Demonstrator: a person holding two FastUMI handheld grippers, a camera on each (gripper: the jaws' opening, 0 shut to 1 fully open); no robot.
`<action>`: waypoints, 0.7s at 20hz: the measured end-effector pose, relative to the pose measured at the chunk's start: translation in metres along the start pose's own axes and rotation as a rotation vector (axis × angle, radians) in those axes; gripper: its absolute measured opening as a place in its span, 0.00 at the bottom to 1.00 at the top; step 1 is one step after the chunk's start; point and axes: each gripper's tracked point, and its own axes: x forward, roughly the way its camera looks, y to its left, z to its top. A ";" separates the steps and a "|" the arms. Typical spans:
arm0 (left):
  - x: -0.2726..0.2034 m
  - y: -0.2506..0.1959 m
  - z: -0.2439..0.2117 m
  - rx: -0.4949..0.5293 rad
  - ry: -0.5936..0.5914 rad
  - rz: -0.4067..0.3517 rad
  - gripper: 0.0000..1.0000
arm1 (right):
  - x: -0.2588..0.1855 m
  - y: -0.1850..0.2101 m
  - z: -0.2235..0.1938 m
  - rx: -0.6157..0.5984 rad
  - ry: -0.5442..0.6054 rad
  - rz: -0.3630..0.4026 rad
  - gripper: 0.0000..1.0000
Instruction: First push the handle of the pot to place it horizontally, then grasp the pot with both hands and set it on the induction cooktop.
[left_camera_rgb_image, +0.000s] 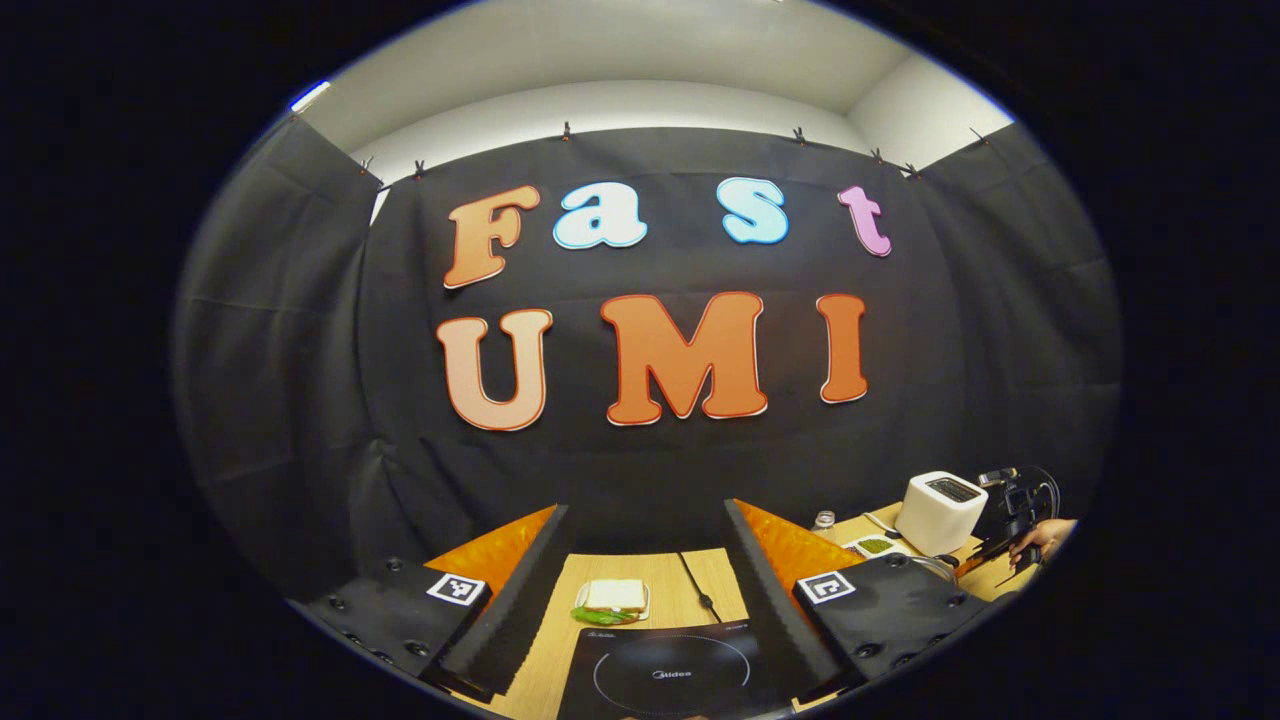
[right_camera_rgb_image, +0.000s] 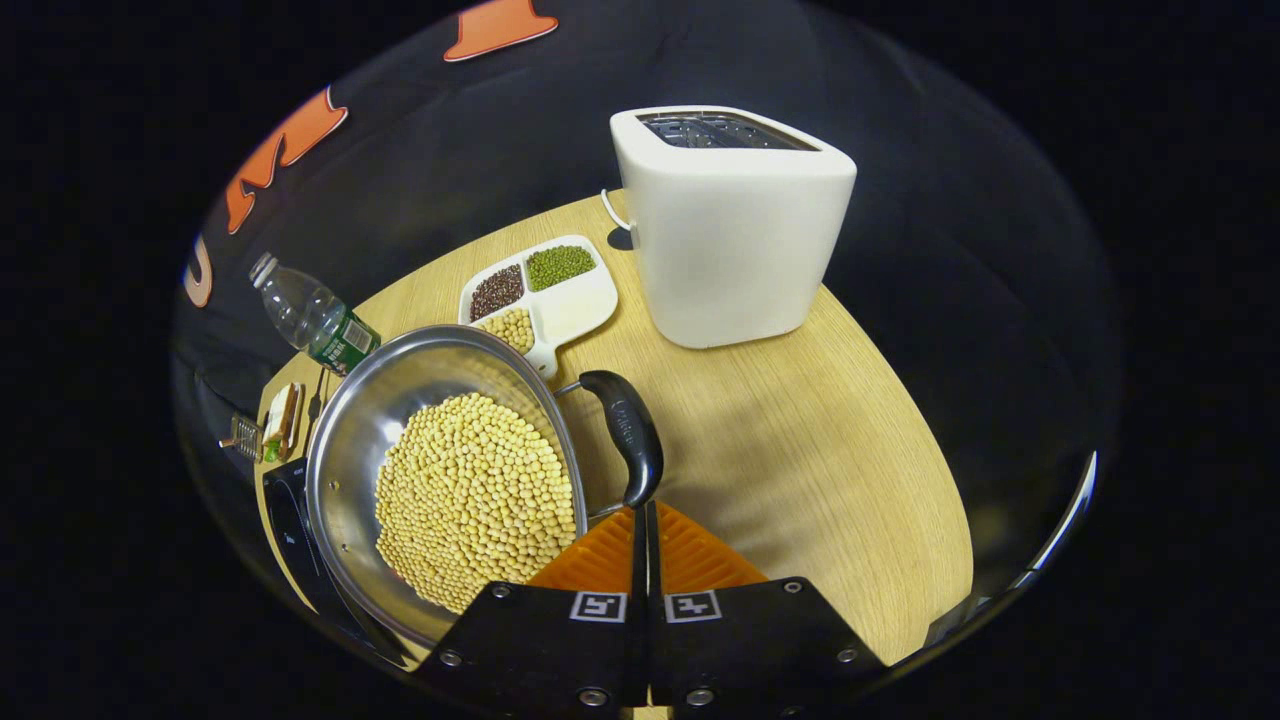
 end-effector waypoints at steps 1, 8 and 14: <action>0.005 -0.008 -0.007 -0.005 0.017 -0.013 0.99 | -0.001 0.001 0.001 0.000 0.001 0.007 0.00; 0.040 -0.074 -0.072 -0.071 0.190 -0.145 0.98 | -0.034 0.001 0.020 -0.018 -0.077 0.058 0.00; 0.064 -0.138 -0.144 -0.106 0.407 -0.249 0.96 | -0.059 0.027 0.024 -0.084 -0.117 0.130 0.20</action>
